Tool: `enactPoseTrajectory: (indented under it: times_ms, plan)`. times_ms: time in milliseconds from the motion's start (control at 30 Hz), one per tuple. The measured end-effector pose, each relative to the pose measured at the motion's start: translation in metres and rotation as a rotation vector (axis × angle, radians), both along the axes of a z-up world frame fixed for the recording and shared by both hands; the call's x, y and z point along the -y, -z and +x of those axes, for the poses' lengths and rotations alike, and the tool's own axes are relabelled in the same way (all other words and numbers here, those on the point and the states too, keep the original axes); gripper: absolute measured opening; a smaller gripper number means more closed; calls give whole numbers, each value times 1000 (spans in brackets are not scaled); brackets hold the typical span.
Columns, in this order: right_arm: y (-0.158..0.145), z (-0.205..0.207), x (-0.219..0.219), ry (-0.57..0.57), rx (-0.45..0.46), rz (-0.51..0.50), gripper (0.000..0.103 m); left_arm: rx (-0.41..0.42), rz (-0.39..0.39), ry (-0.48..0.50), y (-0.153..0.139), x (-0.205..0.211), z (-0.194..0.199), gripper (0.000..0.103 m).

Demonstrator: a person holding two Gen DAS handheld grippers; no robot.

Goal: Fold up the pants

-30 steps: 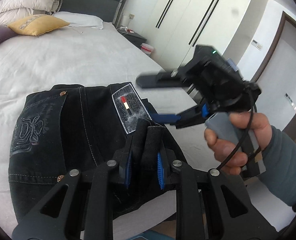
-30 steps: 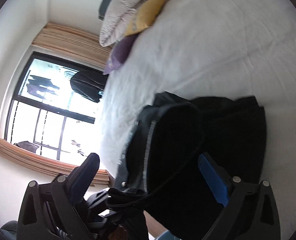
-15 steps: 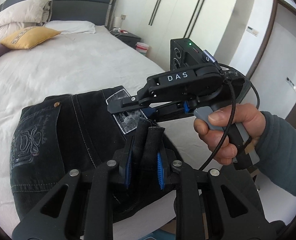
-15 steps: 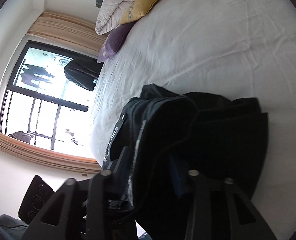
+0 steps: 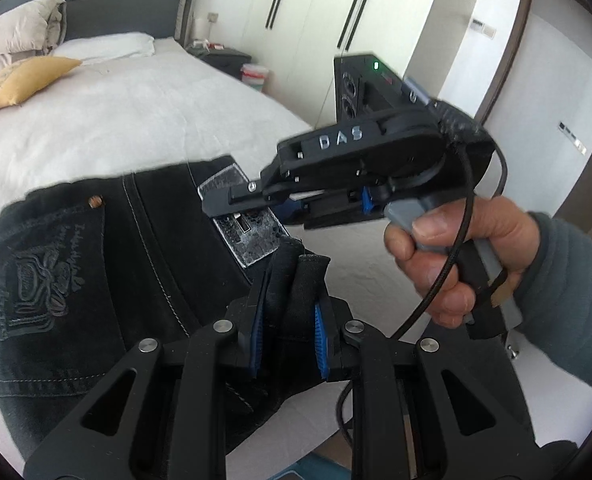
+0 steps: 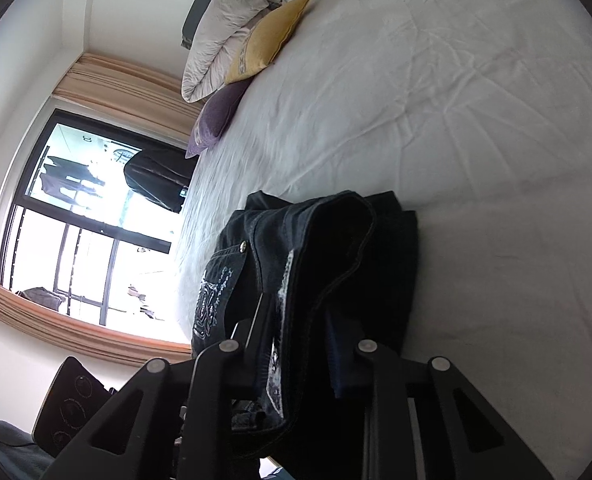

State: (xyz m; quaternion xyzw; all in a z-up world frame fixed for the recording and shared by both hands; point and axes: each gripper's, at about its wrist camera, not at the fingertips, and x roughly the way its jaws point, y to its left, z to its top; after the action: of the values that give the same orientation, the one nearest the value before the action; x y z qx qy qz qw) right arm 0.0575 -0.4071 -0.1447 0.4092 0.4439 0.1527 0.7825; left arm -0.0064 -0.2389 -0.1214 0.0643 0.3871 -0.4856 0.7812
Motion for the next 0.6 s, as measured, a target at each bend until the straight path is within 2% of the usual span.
enactPoseTrajectory:
  times_ms: [100,233,267,300,367,400,433,533,600]
  plan:
    - [15,1,7,15,-24,-1,25,-32,24,4,22,10,5,20]
    - [34,-1,14,23,-32,27,25,-36,2,15,33,13,1,28]
    - [36,-3,15,25,-26,34,24,-43,-9,20,34,13,-1,33]
    - [36,-5,16,25,-18,38,24,-51,-16,26,35,13,-1,45]
    - [36,-8,17,28,-11,48,28,-99,-47,57,30,9,-3,59]
    - [35,-9,18,36,-14,57,31,-109,-60,60,25,4,-6,61]
    - [34,-12,21,40,-21,70,37,-112,-68,57,21,-1,-8,62]
    - [18,-21,27,68,-11,22,47,-127,-120,29,0,-31,-9,62]
    - [7,-27,32,91,1,20,47,-116,-163,-10,-13,-54,-5,64]
